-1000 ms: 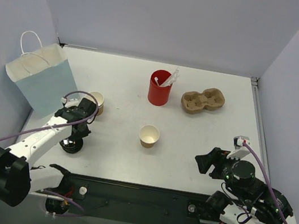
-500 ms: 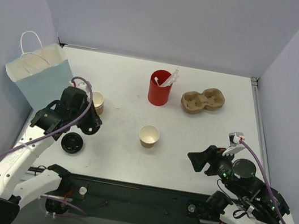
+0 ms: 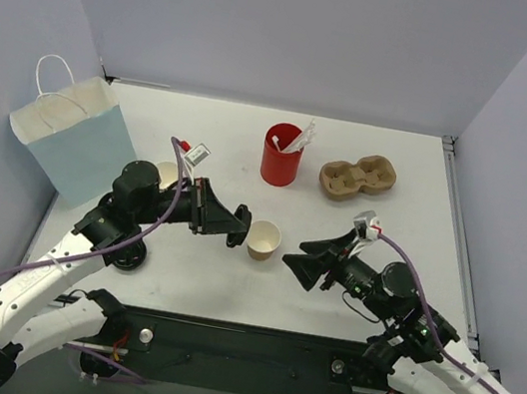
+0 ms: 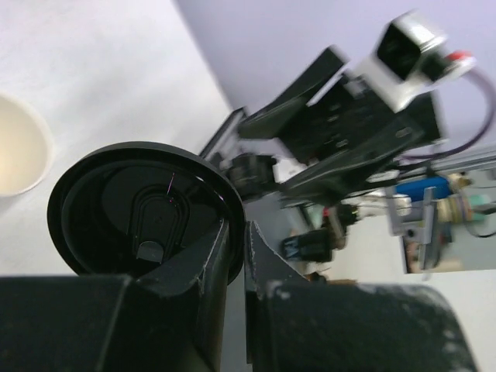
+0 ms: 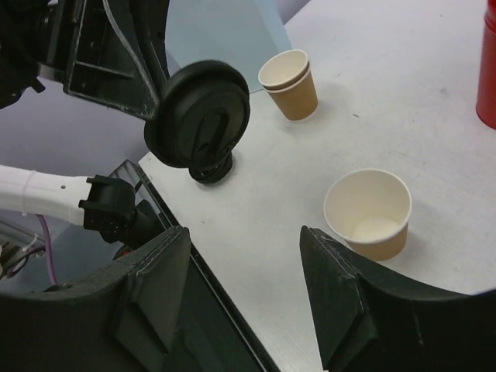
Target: Pack the takeout coffee
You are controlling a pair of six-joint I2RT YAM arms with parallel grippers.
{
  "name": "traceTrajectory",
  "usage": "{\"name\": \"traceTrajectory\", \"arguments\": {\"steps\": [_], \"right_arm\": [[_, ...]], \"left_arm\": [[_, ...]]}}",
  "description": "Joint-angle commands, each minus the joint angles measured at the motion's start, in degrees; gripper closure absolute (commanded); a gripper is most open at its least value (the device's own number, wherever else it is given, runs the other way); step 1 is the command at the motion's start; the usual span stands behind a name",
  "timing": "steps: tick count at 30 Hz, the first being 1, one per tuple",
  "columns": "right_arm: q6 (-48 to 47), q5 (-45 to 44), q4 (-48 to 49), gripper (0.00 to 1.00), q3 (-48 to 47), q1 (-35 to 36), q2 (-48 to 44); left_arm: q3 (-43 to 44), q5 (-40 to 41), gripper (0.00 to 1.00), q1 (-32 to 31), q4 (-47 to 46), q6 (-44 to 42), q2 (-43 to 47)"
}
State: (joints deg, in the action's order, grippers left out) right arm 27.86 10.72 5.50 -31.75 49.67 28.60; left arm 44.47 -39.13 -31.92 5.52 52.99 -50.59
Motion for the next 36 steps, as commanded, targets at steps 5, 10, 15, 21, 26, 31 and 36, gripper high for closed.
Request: {"name": "traceTrajectory", "arguments": {"steps": [5,10,15,21,26,31,36], "right_arm": [[-20.0,1.4,36.0,0.43,6.8,9.5,4.2],[-33.0,3.0,41.3,0.43,7.6,14.9,6.4],[-40.6,-0.1,42.8,0.44,6.9,18.5,10.9],[-46.1,-4.6,48.4,0.46,7.5,20.6,13.4],[-48.7,-6.5,48.1,0.47,7.2,21.1,13.1],[-49.3,-6.2,46.0,0.53,6.4,21.3,13.6],[-48.9,-5.5,47.2,0.55,6.6,21.6,15.1]], "left_arm": [[-5.8,-0.7,0.84,-1.0,-33.4,27.2,0.8],[-8.2,1.0,0.84,-1.7,-40.8,33.9,0.8],[-9.5,1.5,0.84,-2.4,-44.3,37.4,0.8],[-11.2,2.0,0.84,-2.8,-43.5,38.7,1.9],[-11.8,2.0,0.84,-2.9,-41.7,38.4,2.6],[-12.2,2.6,0.84,-2.9,-41.6,38.9,2.7],[-12.9,2.9,0.84,-3.1,-43.1,39.7,2.7]]}}
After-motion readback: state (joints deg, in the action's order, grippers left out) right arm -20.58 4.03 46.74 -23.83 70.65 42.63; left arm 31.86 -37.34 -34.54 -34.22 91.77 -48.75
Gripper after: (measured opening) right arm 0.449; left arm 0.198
